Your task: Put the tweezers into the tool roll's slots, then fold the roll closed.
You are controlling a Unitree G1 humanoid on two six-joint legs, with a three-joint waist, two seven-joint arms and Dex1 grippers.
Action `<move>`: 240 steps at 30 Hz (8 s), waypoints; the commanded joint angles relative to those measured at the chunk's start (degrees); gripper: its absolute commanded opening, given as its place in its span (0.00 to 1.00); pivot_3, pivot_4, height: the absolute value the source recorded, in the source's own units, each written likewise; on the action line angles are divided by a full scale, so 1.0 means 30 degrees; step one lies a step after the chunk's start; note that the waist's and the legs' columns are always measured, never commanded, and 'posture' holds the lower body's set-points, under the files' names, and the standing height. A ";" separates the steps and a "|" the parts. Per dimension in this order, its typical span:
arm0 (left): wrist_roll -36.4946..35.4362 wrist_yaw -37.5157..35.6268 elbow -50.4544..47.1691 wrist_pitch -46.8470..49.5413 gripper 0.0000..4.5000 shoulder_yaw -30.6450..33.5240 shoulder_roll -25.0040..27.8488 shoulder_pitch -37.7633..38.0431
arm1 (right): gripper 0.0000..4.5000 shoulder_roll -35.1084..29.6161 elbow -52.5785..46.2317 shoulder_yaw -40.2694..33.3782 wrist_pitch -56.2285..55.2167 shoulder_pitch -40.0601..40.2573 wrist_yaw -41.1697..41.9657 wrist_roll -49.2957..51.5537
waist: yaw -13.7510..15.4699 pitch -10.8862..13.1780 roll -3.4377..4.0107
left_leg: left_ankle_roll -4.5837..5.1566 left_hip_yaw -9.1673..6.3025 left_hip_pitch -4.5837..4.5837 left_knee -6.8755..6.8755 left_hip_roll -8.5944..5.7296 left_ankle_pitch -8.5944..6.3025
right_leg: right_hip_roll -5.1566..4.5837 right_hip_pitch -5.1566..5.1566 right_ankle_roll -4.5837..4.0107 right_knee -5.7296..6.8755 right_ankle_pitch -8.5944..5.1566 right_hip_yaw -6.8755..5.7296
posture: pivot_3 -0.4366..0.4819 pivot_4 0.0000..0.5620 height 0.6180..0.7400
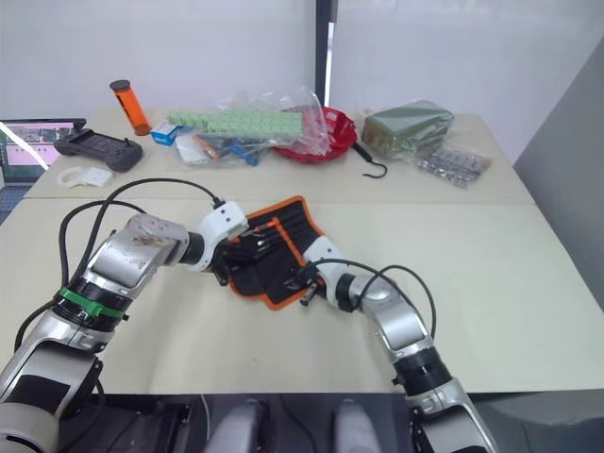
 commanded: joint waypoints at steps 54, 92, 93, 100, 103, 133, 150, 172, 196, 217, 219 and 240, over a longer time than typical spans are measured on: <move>0.2489 -0.2069 0.1785 -0.2090 0.85 0.2440 -0.1500 -0.2187 | 0.00 -0.0588 0.0211 -0.0282 0.1151 0.2171 -0.0209 0.0443 | -0.0041 0.0003 0.0012 | 0.0000 -0.0035 0.0050 -0.0023 -0.0056 -0.0002 | -0.0039 0.0114 0.0073 -0.0050 -0.0042 -0.0002 | 0.48 0.27 1.00; -0.4059 0.5213 -0.7417 -0.2888 1.00 1.8909 0.0331 1.4576 | 0.00 -0.0060 0.2964 -0.2989 -0.2945 -0.0070 0.0406 0.2217 | -0.0107 0.0042 0.0047 | -0.0009 0.0032 -0.0127 -0.0057 -0.0006 -0.0001 | -0.0053 -0.0175 0.0009 -0.0024 -0.0006 0.0029 | 0.48 0.27 1.00; -0.4284 0.5384 -0.7456 -0.3018 1.00 1.9433 0.0185 1.4826 | 0.00 -0.0179 0.3219 -0.2849 -0.2912 -0.0109 0.0362 0.1945 | -0.0105 0.0042 0.0047 | -0.0009 0.0032 -0.0121 -0.0063 -0.0005 -0.0001 | -0.0053 -0.0173 0.0008 -0.0023 -0.0005 0.0028 | 0.48 0.27 1.00; -0.5269 0.6713 -0.7226 -0.3758 1.00 2.4692 -0.0850 1.7748 | 0.00 -0.0246 0.3510 -0.2232 -0.2812 0.0210 0.0517 0.1577 | -0.0100 0.0022 0.0016 | -0.0018 0.0064 -0.0067 -0.0062 0.0017 -0.0007 | -0.0055 -0.0142 -0.0004 -0.0030 -0.0002 0.0028 | 0.48 0.27 1.00; -0.6325 0.6776 -0.6670 -0.3330 1.00 2.6945 -0.1358 1.9047 | 0.00 -0.0102 0.3660 -0.2182 -0.2852 0.0154 0.0499 0.1587 | -0.0062 0.0002 -0.0018 | -0.0020 0.0072 -0.0057 -0.0057 0.0027 -0.0008 | -0.0055 -0.0133 -0.0013 -0.0035 -0.0001 0.0028 | 0.48 0.27 1.00; -0.6554 0.5999 -0.1215 -0.6596 1.00 2.1231 0.1164 1.7111 | 0.00 -0.0155 0.2583 -0.2256 -0.2342 0.0701 0.0247 0.1384 | -0.0065 -0.0104 -0.0165 | -0.0101 0.0148 0.0011 -0.0066 0.0142 -0.0058 | 0.0033 -0.0106 -0.0118 -0.0042 -0.0034 0.0019 | 0.48 0.27 1.00; -0.3048 0.4645 0.8917 -1.1556 1.00 1.5913 0.2460 0.9573 | 0.00 0.0117 0.1507 -0.2083 -0.2021 0.1500 -0.0838 0.1303 | -0.0007 -0.0126 -0.0200 | -0.0131 0.0152 -0.0007 -0.0061 0.0200 -0.0077 | 0.0098 -0.0149 -0.0129 -0.0023 -0.0024 0.0018 | 0.48 0.27 1.00; -0.4299 0.4687 0.7880 -1.2244 0.01 1.7469 0.2912 1.0790 | 0.00 0.0071 0.1735 -0.1890 -0.2066 0.1024 -0.0855 0.1268 | -0.0094 -0.0169 -0.0073 | -0.0130 0.0151 -0.0015 -0.0071 0.0230 -0.0077 | 0.0121 -0.0168 -0.0130 -0.0011 -0.0023 0.0017 | 0.48 0.27 1.00; -0.7141 0.1129 -0.5003 -0.2607 0.01 1.0580 0.5177 0.6284 | 0.00 0.0632 0.1273 -0.2165 -0.2086 0.1766 -0.1670 0.1357 | -0.0095 -0.0153 -0.0055 | -0.0130 0.0141 -0.0032 -0.0064 0.0256 -0.0077 | 0.0185 -0.0164 -0.0133 -0.0015 -0.0021 0.0035 | 0.48 0.27 1.00; -0.3884 0.0373 -0.3914 0.2799 0.01 0.0296 0.3345 -0.1089 | 0.00 0.0496 0.0247 -0.2556 -0.1744 0.2514 -0.2704 0.1294 | 0.0004 -0.0084 0.0043 | -0.0127 0.0104 -0.0085 -0.0015 0.0256 -0.0074 | 0.0249 -0.0161 -0.0125 -0.0020 -0.0026 0.0082 | 0.48 0.27 1.00; -0.3419 0.0457 -0.3161 0.2907 0.01 -0.0184 0.2710 -0.1675 | 0.00 0.0482 0.0311 -0.2564 -0.1757 0.2459 -0.2729 0.1271 | 0.0033 -0.0082 0.0044 | -0.0126 0.0103 -0.0087 -0.0015 0.0256 -0.0074 | 0.0249 -0.0163 -0.0124 -0.0018 -0.0026 0.0081 | 0.48 0.27 1.00; -0.0867 0.0240 -0.0854 0.0872 0.01 -0.0630 0.0299 -0.1666 | 0.00 0.0331 0.0221 -0.2588 -0.1684 0.2455 -0.2777 0.1250 | 0.0018 -0.0072 0.0063 | -0.0124 0.0072 -0.0096 0.0005 0.0247 -0.0073 | 0.0251 -0.0157 -0.0124 -0.0006 -0.0027 0.0079 | 0.48 0.27 1.00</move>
